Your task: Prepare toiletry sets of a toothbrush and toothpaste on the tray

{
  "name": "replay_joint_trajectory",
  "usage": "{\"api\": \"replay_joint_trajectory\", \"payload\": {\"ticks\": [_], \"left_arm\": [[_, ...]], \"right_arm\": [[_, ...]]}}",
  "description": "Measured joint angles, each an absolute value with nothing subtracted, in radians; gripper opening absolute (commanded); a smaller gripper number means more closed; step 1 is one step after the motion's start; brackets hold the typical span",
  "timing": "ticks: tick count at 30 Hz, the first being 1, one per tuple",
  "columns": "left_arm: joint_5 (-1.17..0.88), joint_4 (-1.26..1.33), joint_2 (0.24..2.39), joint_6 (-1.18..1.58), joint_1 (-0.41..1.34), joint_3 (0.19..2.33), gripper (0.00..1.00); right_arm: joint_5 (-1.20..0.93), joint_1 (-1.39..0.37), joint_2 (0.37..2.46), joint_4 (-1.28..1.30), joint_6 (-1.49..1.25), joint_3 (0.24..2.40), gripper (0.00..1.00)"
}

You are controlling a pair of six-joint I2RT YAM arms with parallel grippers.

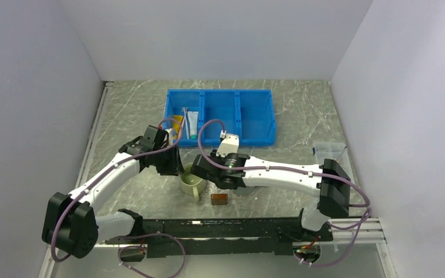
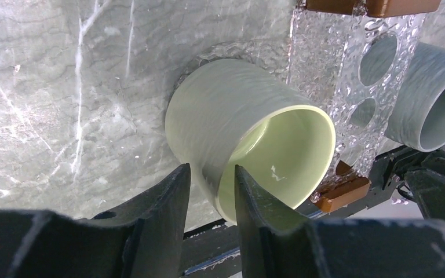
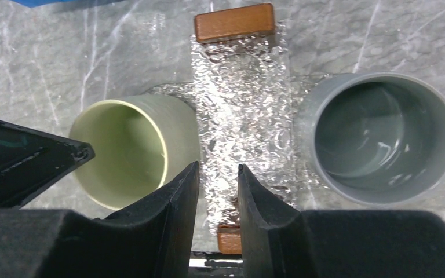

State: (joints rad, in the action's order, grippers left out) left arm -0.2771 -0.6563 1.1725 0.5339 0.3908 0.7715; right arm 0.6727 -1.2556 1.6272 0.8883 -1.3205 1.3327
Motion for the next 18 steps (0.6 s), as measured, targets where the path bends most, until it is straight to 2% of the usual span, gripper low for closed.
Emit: {"api": "replay_joint_trajectory", "payload": {"ticks": [6,18], "left_arm": [[-0.275,-0.675,1.199,0.530,0.419,0.805,0.38],[-0.189,-0.738,1.280,0.511,0.502,0.883,0.28]], "right_arm": [[0.681,-1.256,1.587,0.889,-1.322,1.272,0.33],[0.691,-1.256,1.483,0.876,-1.336,1.150,0.34]]}}
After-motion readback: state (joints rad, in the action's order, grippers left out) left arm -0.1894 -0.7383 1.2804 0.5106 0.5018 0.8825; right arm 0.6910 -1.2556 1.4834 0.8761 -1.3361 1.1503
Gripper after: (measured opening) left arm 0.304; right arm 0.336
